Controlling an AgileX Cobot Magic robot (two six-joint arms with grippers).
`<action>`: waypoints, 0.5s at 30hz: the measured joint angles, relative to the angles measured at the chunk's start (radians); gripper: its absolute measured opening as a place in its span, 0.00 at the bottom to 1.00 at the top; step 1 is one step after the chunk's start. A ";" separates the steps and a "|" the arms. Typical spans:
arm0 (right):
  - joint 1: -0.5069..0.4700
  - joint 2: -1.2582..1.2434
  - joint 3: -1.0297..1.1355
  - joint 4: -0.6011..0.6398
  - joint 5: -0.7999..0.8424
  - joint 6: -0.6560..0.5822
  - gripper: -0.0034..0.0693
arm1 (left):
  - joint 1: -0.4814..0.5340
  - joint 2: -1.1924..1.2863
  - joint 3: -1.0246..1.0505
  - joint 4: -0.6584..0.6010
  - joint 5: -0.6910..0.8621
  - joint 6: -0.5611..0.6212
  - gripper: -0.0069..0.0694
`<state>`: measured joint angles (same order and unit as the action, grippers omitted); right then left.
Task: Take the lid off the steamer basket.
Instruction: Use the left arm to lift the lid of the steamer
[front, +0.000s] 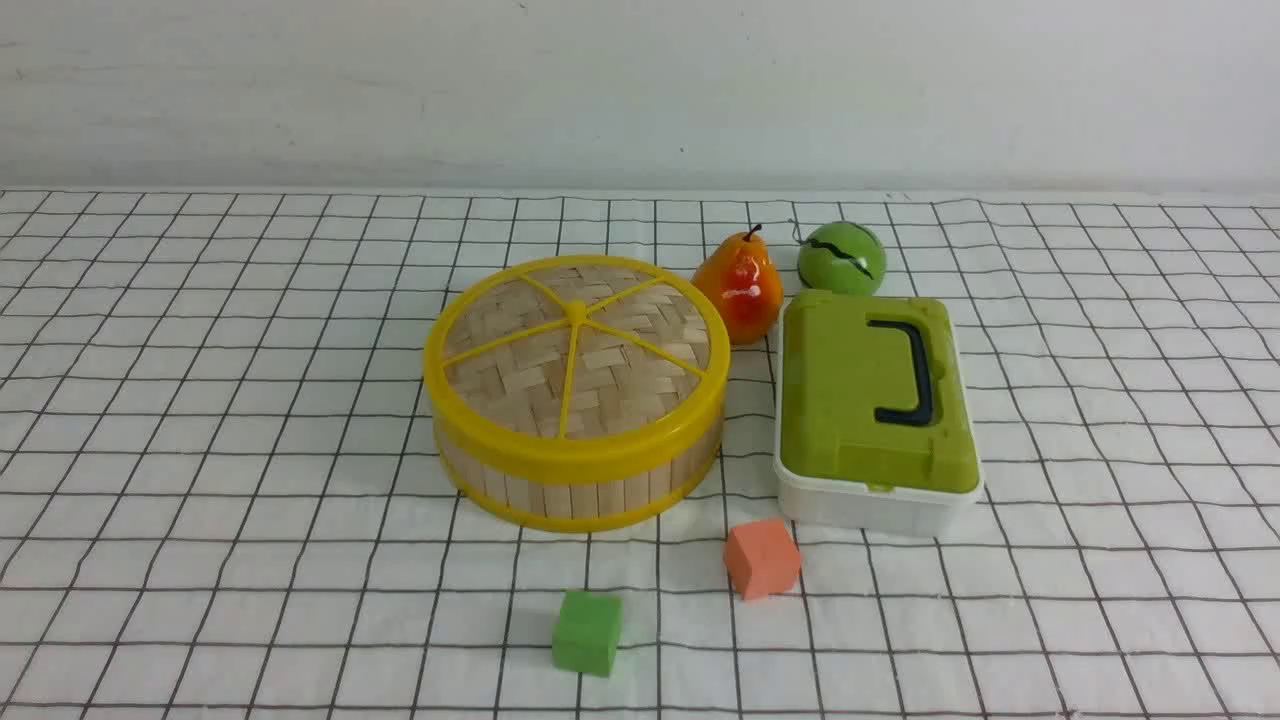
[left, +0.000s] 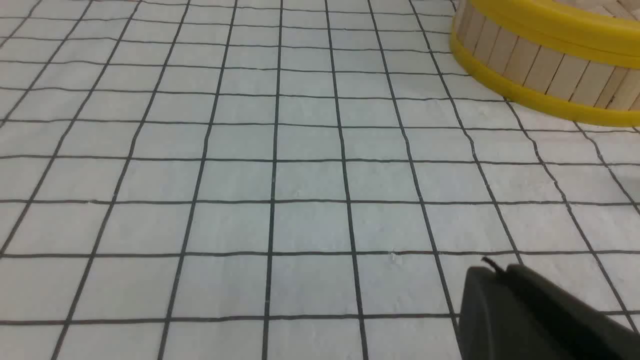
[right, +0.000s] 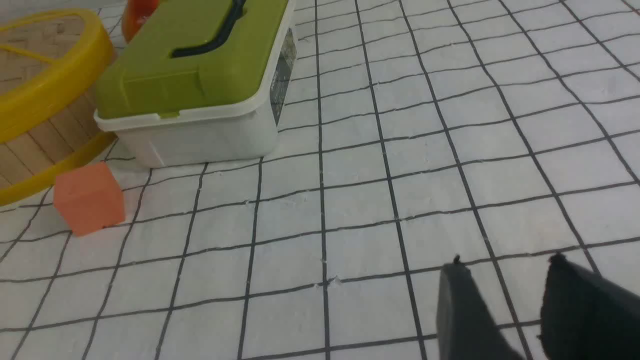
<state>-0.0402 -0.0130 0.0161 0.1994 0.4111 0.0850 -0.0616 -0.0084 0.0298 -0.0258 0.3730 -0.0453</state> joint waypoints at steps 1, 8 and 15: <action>0.000 0.000 0.000 0.000 0.000 0.000 0.38 | 0.000 0.000 0.000 0.000 0.000 0.000 0.12; 0.000 0.000 0.000 0.000 0.000 0.000 0.38 | 0.000 0.000 0.000 0.000 0.000 0.000 0.13; 0.000 0.000 0.000 0.000 0.000 0.000 0.38 | 0.000 0.000 0.000 0.000 0.000 0.000 0.14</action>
<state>-0.0402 -0.0130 0.0161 0.1994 0.4111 0.0850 -0.0616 -0.0084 0.0298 -0.0261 0.3730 -0.0453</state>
